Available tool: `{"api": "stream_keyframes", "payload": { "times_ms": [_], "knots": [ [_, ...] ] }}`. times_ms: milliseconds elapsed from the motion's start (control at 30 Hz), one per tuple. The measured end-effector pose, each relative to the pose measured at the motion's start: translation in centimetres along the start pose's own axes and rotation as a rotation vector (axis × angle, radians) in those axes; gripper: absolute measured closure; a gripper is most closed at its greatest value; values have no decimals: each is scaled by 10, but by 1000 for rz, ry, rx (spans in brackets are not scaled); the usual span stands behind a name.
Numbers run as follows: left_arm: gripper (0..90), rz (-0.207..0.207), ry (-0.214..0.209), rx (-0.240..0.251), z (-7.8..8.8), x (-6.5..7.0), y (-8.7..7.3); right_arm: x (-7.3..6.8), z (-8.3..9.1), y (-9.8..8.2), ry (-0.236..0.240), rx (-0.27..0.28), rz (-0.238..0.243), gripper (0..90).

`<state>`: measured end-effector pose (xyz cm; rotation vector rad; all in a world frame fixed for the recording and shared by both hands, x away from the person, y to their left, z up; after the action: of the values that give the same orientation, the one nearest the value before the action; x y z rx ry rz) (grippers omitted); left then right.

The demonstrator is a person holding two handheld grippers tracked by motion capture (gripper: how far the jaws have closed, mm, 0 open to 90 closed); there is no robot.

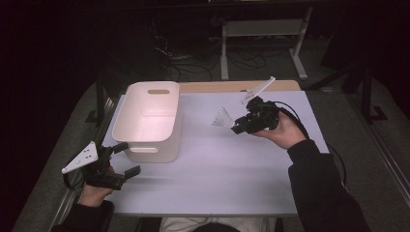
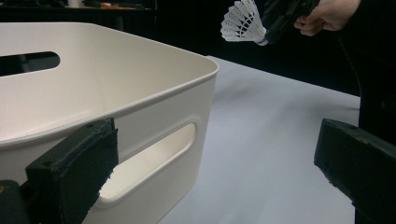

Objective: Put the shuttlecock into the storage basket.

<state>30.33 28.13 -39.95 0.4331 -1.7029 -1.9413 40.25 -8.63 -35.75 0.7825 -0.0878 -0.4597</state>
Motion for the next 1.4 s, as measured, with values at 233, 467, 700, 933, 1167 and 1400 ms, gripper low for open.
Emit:
{"api": "stream_keyframes", "payload": {
  "times_ms": [233,467,700,933,1167,1400],
  "knots": [
    [0,-1,-1,0,0,0,0,1,0,12,-4,3,4,644],
    [0,-2,-2,0,0,0,0,1,0,23,-3,8,10,644],
    [0,-1,-2,0,0,0,0,-1,-3,33,1,11,13,644],
    [0,-1,-3,1,0,0,0,-3,-10,41,7,3,23,643],
    [0,0,-4,1,0,0,0,-5,-13,54,12,4,40,644],
    [0,0,-3,2,0,0,0,-8,-15,65,18,-3,56,643]
  ]
}}
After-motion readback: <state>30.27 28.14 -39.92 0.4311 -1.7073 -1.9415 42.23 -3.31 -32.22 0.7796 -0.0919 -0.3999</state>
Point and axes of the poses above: each handheld gripper's, and its own axes: z roughly backward along the jaws, y roughly out of its top, x roughly to its right, the point moved 7 cm from there along -z, roughly forward along the jaws, and after that the axes turned 3 degrees about x, right-handed, at the moved point
